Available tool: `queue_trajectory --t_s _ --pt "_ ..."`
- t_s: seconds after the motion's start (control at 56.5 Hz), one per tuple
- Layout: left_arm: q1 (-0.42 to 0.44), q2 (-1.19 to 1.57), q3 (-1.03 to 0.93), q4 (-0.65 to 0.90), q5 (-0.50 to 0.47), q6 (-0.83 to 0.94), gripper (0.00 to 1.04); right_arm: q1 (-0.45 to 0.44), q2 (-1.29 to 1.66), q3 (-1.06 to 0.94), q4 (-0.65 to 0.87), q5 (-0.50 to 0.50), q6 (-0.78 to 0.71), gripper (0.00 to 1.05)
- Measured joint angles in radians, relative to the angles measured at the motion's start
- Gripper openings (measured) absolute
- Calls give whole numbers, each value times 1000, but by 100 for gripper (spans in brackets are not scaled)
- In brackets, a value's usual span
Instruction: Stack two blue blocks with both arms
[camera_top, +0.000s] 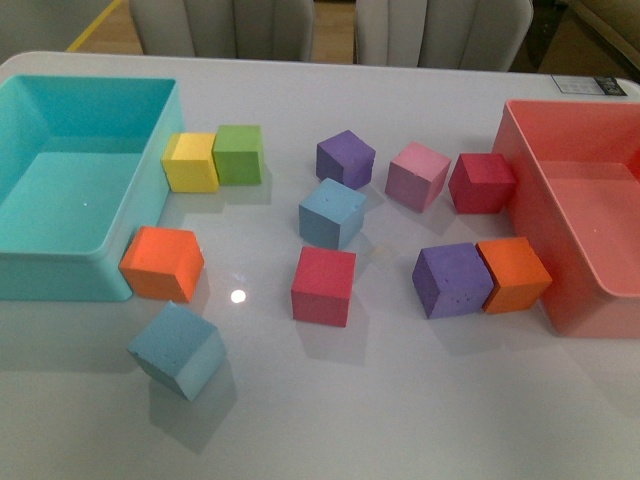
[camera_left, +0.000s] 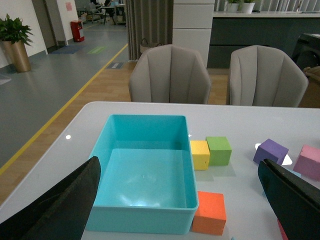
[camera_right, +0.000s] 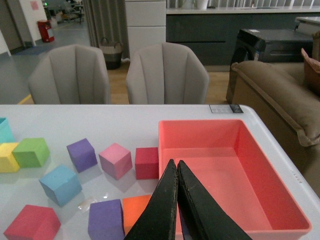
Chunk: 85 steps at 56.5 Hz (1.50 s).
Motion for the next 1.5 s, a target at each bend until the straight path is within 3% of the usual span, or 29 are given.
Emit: queue_trajectory --t_s 0.177,0.283,0.566,0.673,0.743,0.796,0.92,1.044,1.15,1.257,1.504 --pt "0 0 0 0 0 0 96 0 -50 0 -50 0 0 2" --pt "0 0 0 0 0 0 96 0 -181 0 -211 0 0 2" --pt "0 0 0 0 0 0 96 0 -222 0 -228 -1 0 2" --pt "7 12 6 -18 25 14 96 0 -222 0 -228 -1 0 19" --pt "37 280 178 -401 319 178 96 0 -223 0 -228 -2 0 36" --pt "-13 431 225 -495 355 245 96 0 -224 0 -228 -2 0 47" --pt "-122 631 229 -406 296 282 96 0 -224 0 -229 0 0 68" --pt "-235 905 242 -166 248 280 96 0 -224 0 -229 -1 0 96" --pt "-301 1195 274 39 200 276 96 0 -224 0 -229 -1 1 96" --pt "-348 1400 321 143 167 270 96 0 -224 0 -229 -1 1 96" --pt "-405 1680 446 192 130 145 96 0 -224 0 -229 -1 1 96"
